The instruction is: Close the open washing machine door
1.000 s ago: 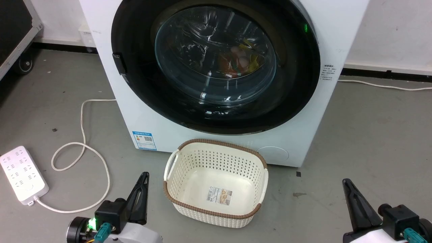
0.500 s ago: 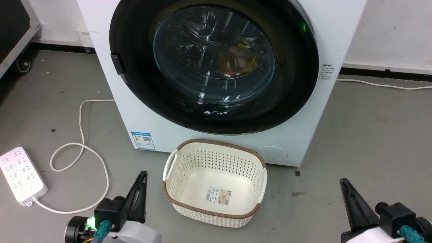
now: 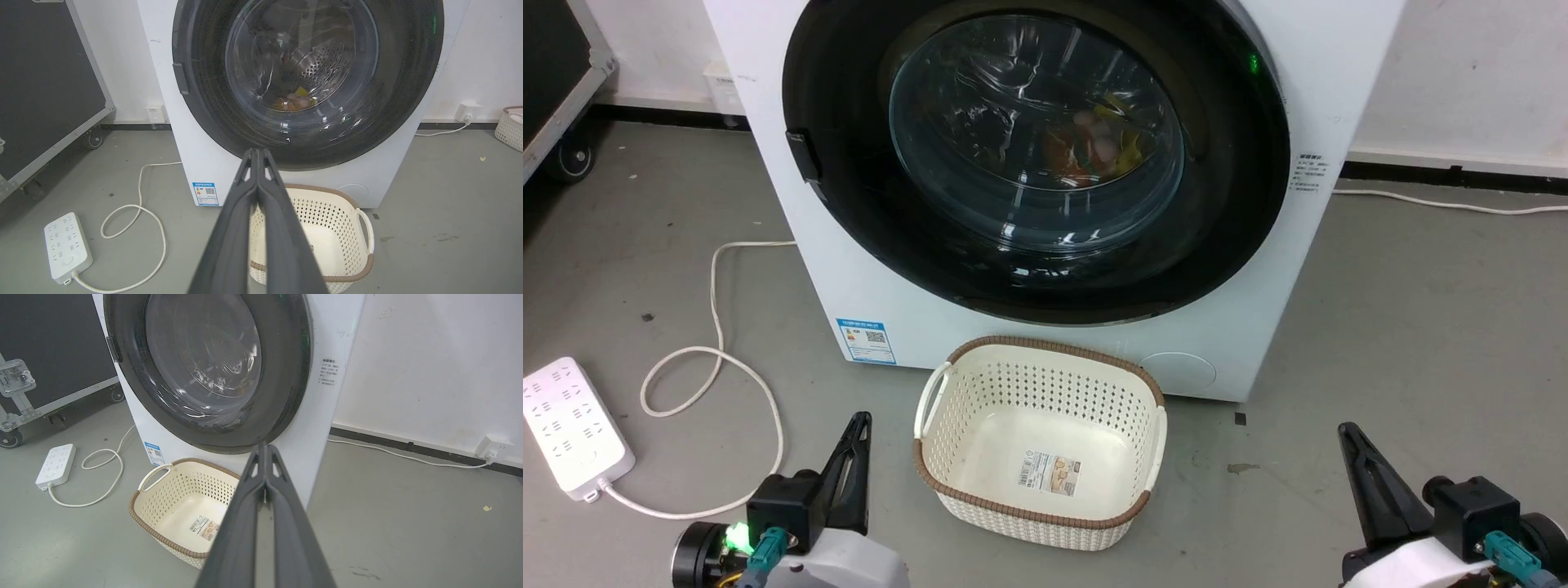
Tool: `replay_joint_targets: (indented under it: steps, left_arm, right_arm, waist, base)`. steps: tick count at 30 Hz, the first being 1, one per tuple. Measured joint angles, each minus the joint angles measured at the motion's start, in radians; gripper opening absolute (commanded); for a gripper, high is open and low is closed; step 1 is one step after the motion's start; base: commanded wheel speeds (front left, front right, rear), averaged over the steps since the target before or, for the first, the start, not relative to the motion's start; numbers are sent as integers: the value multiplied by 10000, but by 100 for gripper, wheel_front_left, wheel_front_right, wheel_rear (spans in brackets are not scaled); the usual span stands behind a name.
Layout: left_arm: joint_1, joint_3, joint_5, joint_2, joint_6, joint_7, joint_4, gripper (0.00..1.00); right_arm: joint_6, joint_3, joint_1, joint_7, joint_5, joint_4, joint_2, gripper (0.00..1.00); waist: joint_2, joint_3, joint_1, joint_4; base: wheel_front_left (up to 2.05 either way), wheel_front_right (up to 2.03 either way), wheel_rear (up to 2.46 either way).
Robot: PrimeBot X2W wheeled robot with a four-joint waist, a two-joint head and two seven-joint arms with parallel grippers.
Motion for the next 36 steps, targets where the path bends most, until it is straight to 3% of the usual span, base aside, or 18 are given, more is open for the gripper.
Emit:
replay_joint_targets:
  steps: [36]
  left_arm:
    - [-2, 328, 282, -167, 186, 746, -376, 0]
  right_arm:
    - [0, 213, -236, 704, -71, -144, 6, 0]
  waist:
    - [0, 23, -2, -128]
  base:
    - [0, 0, 0]
